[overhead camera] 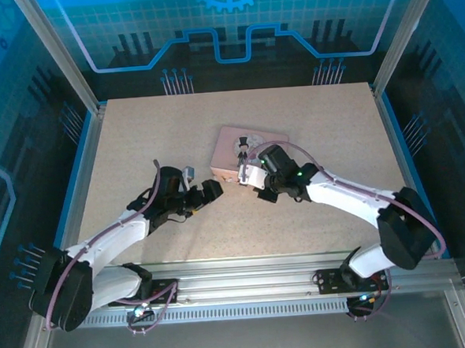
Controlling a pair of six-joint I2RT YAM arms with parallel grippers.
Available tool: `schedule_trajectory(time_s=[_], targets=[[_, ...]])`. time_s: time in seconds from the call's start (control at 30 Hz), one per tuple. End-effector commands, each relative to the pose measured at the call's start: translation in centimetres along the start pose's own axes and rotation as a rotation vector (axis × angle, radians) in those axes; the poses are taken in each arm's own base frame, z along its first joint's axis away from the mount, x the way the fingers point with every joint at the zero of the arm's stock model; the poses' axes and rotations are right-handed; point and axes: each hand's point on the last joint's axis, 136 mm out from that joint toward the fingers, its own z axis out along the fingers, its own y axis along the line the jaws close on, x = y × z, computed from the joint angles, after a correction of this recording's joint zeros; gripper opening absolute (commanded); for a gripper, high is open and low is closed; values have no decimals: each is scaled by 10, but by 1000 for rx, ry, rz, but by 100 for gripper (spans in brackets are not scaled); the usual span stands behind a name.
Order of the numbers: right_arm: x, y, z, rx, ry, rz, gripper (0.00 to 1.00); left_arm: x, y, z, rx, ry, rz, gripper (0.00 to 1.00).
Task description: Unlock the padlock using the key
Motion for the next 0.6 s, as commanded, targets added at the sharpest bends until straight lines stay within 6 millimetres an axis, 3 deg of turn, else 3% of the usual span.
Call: schedule_trajectory(time_s=[0.0,0.17,0.27,0.4,0.57], targets=[[-11,-18,-24,95,-65,81,0,-3,3,-8,-38,-9,40,99],[3,-45,-49,210,-67,231,0,-11,-7,-14,-39,-28,80,99],[23,-66,-60,293,-31,361,0,-17,-15,-17,-37,-32,108,99],[64,-94,-72,427,44,539,0,-23,-23,-16,-28,-39,123,99],[122,-114,-78,532,192,734,0,-26,-26,-13,-21,-40,125,99]])
